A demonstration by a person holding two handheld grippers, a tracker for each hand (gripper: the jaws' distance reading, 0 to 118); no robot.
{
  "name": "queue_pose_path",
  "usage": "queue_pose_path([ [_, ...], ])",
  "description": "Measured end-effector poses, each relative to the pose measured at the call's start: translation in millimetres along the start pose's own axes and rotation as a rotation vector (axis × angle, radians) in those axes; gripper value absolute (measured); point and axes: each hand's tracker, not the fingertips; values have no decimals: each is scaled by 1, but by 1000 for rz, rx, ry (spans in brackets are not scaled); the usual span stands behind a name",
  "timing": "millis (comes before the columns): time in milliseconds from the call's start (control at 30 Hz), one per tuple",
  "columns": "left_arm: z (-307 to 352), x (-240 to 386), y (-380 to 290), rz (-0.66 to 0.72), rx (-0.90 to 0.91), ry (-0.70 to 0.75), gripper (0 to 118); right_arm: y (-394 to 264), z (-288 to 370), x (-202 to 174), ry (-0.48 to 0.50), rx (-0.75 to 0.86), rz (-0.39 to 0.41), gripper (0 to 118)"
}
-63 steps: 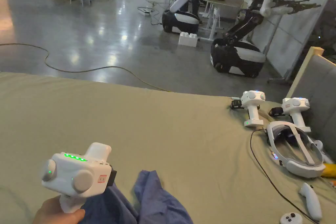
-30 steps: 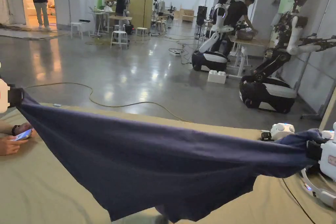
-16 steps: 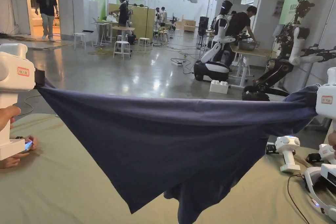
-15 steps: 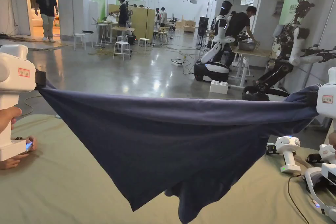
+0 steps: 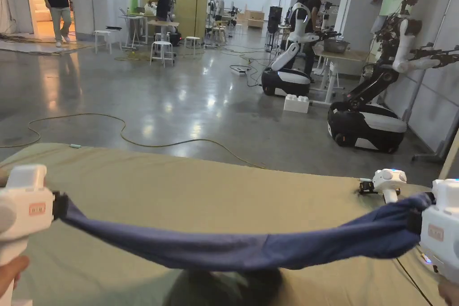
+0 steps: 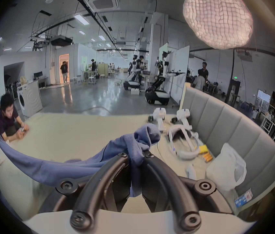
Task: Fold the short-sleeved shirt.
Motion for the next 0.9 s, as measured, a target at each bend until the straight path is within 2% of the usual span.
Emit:
queue_pose_path([
  [233,25,-4,-123,-1,-130,4,4,-122,14,-5,-28,-155,81,10],
  [400,35,-5,-179,-16,-184,40,4,-187,21,-3,-40,-241,77,10],
  [567,36,-14,-212,14,-242,79,4,-230,26,6,-67,-308,30,10],
  [600,34,-19,-214,23,-248,83,5,-235,28,8,-70,-308,17,10],
  [667,40,-21,-216,35,-231,89,20,-238,34,9,-74,-285,2,12],
  [733,49,-21,-211,30,-165,117,32,-233,45,3,-89,-238,15,32],
  [800,60,-21,-202,41,-95,117,57,-224,56,-4,-99,-157,27,64],
  [900,74,-12,-182,66,-2,77,60,-203,70,-20,-60,-53,21,66],
])
